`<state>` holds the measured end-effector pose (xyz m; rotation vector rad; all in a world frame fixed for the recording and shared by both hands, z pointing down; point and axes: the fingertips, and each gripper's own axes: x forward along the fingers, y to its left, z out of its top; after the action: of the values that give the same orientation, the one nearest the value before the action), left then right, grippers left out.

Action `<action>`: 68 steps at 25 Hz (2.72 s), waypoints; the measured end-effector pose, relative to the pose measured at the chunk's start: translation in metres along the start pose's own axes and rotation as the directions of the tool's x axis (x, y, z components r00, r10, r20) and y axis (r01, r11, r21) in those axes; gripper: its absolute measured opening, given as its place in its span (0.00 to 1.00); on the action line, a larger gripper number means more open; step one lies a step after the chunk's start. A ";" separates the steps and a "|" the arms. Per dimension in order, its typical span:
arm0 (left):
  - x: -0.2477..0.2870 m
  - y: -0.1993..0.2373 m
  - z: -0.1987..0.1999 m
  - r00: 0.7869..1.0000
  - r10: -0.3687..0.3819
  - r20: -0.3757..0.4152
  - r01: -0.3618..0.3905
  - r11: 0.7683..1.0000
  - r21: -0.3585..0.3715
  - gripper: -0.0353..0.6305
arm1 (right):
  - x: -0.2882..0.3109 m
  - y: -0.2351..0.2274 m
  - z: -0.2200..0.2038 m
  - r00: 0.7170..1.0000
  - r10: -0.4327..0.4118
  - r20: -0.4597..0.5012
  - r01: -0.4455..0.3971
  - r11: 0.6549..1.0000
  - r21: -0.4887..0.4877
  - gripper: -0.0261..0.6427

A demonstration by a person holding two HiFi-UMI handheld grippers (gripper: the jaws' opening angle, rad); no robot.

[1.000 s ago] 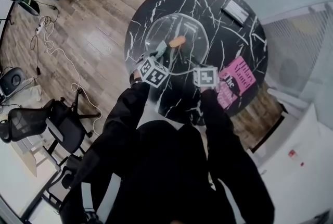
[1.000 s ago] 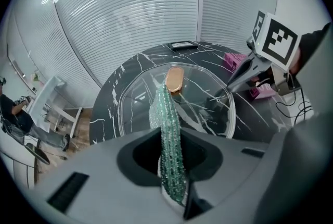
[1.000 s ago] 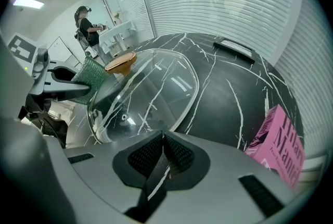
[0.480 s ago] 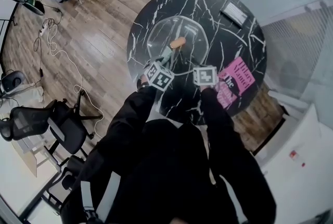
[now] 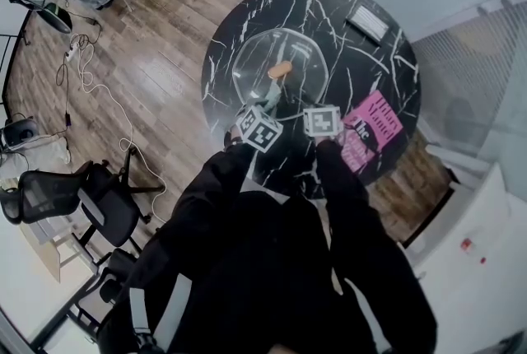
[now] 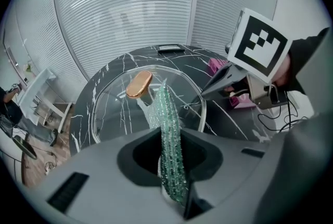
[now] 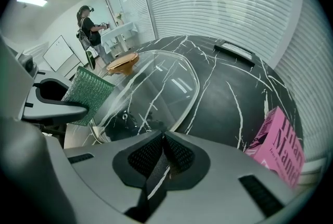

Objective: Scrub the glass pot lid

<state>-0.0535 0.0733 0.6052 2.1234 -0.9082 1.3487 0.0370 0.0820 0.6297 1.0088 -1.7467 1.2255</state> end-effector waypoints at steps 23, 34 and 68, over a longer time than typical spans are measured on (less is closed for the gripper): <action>-0.044 -0.031 0.015 0.980 -0.102 0.173 0.130 0.980 -0.154 0.15 | -0.065 -0.028 0.021 0.953 -0.121 0.279 0.131 0.991 -0.017 0.06; -0.148 0.003 0.070 0.894 -0.003 0.448 0.124 0.962 -0.242 0.15 | -0.186 0.050 0.073 0.790 -0.017 0.612 0.110 0.987 -0.114 0.05; -0.371 -0.018 0.173 0.509 0.113 0.853 -0.015 0.992 -0.122 0.15 | -0.399 0.138 0.098 0.390 0.123 0.913 0.208 0.954 -0.217 0.05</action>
<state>-0.0470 0.0728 0.1958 2.6936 -1.3750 0.1090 0.0568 0.0890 0.1973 1.7203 -2.6062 0.1979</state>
